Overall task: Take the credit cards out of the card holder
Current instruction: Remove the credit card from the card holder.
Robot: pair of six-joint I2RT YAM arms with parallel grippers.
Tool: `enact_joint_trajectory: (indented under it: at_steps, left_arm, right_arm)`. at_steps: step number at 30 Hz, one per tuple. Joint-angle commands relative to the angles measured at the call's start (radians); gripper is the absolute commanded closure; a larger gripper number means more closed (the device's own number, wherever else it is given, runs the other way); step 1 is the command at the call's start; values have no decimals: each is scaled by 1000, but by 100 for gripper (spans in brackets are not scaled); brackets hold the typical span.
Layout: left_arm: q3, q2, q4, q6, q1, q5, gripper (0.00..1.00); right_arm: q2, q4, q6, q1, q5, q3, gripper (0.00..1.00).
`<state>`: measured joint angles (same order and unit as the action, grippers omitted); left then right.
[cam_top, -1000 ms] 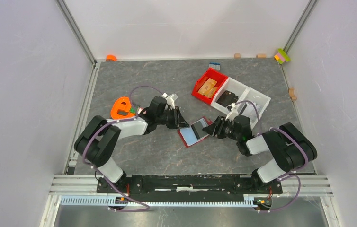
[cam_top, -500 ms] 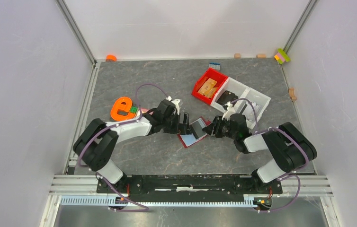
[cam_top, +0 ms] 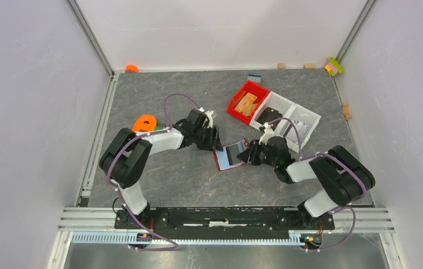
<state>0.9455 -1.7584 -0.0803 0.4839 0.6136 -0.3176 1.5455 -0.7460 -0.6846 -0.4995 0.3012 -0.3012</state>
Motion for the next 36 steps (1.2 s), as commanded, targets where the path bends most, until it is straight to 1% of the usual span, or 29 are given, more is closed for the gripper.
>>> enact_joint_trajectory:
  at_steps: [1, 3, 6, 8, 12, 15, 20, 22, 24, 28, 31, 32, 34, 36]
  left_arm:
    - [44, -58, 1, -93, -7, -9, 48]
    - [67, -82, -23, -115, -7, 22, 53]
    - [92, -115, -49, -132, -3, 40, 56]
    - [106, -124, -67, -144, 0, 66, 56]
    - [115, -112, -84, -173, 13, 116, 58]
    - [125, -112, -97, -188, 24, 143, 58]
    - [128, -103, -105, -195, 38, 153, 58]
    - [119, -79, -100, -190, 40, 150, 58]
    - [97, -39, -85, -182, 42, 168, 56]
    - [7, 115, -19, -156, 41, 228, 51]
    - [-83, 263, 39, -136, 41, 256, 42]
    - [-114, 315, 63, -128, 43, 252, 39]
    - [-172, 409, 130, -124, 41, 219, 29]
    - [-227, 488, 203, -114, 43, 137, 29]
  right_arm:
    - [-15, 3, 5, -30, -15, -21, 64]
    - [-15, 17, 11, -30, -25, -27, 59]
    - [-16, 48, 29, -30, -43, -40, 50]
    - [-26, 68, 39, -30, -64, -45, 40]
    - [-50, 91, 61, -27, -87, -58, 40]
    - [-54, 91, 67, -25, -84, -61, 46]
    - [-47, 92, 64, -21, -74, -64, 64]
    - [-47, 85, 57, -20, -62, -63, 71]
    - [-54, 77, 45, -20, -45, -59, 78]
    - [-79, 18, -2, -19, 17, -33, 87]
    - [-113, -7, -26, -12, 42, -13, 92]
    - [-127, -15, -32, -6, 49, -6, 92]
    - [-157, -54, -53, 7, 65, 19, 93]
    - [-186, -114, -81, 23, 86, 49, 94]
